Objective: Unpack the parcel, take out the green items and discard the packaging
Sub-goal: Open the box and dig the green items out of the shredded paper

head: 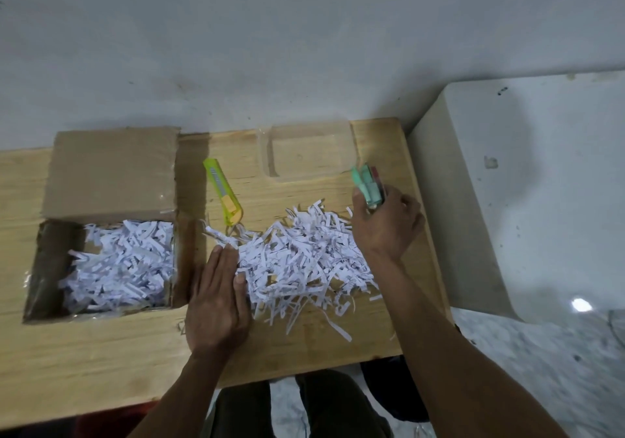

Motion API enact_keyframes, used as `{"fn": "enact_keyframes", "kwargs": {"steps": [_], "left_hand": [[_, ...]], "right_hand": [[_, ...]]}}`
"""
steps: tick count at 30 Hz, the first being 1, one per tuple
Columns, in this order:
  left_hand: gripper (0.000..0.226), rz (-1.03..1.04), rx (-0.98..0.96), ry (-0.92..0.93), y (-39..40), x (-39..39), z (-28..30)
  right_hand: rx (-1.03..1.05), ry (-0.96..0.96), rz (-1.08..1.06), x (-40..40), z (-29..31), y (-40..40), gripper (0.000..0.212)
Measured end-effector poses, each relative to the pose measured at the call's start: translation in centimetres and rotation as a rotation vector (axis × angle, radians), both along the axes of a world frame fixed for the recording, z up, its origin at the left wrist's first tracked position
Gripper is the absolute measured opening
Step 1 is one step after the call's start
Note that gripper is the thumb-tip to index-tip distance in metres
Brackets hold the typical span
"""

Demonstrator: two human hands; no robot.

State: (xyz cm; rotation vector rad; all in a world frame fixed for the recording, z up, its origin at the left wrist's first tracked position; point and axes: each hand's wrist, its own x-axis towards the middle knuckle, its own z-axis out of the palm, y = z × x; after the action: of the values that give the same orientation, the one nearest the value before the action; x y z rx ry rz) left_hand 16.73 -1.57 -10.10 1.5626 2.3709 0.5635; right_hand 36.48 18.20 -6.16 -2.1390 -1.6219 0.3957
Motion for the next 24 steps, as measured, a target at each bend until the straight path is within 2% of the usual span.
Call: {"fn": "enact_keyframes", "kwargs": {"steps": [6,12,18,24], "left_hand": [[0.058,-0.003,-0.003,0.005,-0.1,0.0,-0.1],[0.055,-0.012,0.0,0.015,0.0,0.0,0.0],[0.054,-0.005,0.019,0.017,0.0,0.0,0.0],[0.053,-0.021,0.014,0.005,-0.1,0.0,0.3]], "right_hand": [[0.022,-0.145,0.082,0.2,-0.6,-1.1,0.048],[-0.14,-0.225,0.131,0.1,0.1,1.0,0.059],[-0.06,-0.219,0.161,0.6,0.5,-2.9,0.059],[-0.006,-0.275,0.287,0.2,0.6,-7.1,0.054]]}}
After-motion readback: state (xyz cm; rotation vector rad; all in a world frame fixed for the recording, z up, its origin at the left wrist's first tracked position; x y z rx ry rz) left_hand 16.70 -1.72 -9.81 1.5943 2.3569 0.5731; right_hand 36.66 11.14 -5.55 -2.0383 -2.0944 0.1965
